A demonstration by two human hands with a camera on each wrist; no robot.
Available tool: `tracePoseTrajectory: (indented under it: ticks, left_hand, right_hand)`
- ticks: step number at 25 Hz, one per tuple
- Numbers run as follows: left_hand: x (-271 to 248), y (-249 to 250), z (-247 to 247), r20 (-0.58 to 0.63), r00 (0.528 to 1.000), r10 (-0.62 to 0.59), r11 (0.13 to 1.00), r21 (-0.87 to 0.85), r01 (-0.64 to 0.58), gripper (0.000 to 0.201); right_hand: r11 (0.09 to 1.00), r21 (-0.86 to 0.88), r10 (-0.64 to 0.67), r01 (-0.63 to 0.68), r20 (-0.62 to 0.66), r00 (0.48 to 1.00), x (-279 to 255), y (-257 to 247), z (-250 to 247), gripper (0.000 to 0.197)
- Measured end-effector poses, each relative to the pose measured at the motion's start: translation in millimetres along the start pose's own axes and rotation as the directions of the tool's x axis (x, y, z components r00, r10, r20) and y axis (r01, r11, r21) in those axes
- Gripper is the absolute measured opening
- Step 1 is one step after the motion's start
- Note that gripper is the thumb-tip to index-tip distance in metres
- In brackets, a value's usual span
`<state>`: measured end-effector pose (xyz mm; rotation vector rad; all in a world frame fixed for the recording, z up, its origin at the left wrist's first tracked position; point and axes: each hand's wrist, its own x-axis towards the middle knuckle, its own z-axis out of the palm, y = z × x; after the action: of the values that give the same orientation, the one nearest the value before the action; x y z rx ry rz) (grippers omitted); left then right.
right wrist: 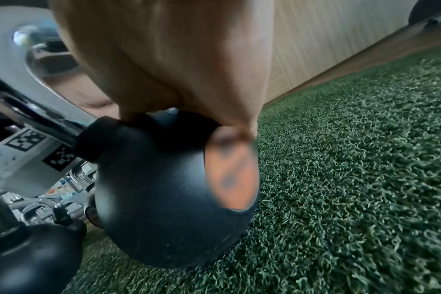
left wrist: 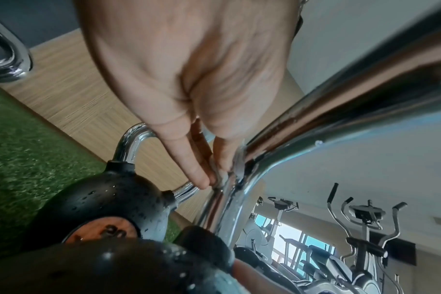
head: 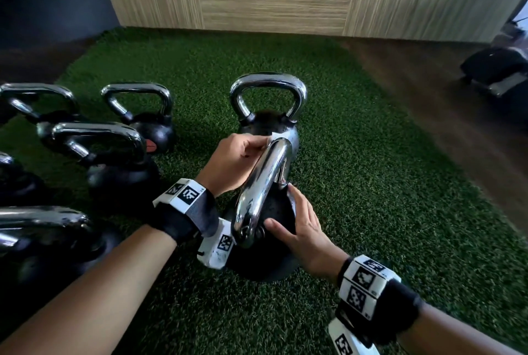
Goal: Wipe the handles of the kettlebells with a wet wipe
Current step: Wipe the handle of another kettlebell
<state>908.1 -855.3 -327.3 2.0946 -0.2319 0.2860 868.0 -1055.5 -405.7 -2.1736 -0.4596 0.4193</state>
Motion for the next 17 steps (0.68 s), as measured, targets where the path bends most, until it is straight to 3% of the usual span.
tracePoseTrajectory:
  ticks: [7,10,17]
  left_hand:
    - [-1.9,20.9,-24.1,0.099,0.993,0.057,0.981,0.18,-0.074,0.029]
    - [-6.4,33.4,-35.9,0.143,0.99,0.015,0.984,0.176,-0.041,0.032]
    - [-27.6,53.9,-42.6,0.075,0.993,-0.088,0.964,0.259,0.066,0.023]
  right_hand:
    - [1.0,0.001,-0.017,0.017,-0.021,1.0,-0.1,1.6,0.4,0.106]
    - [0.999,-0.012,-0.031,0.031,-0.017,0.999,-0.7,3.0,0.5,0.107]
    - [0.999,-0.023,-0.047,0.047,0.009,0.999,-0.2,4.8,-2.1,0.096]
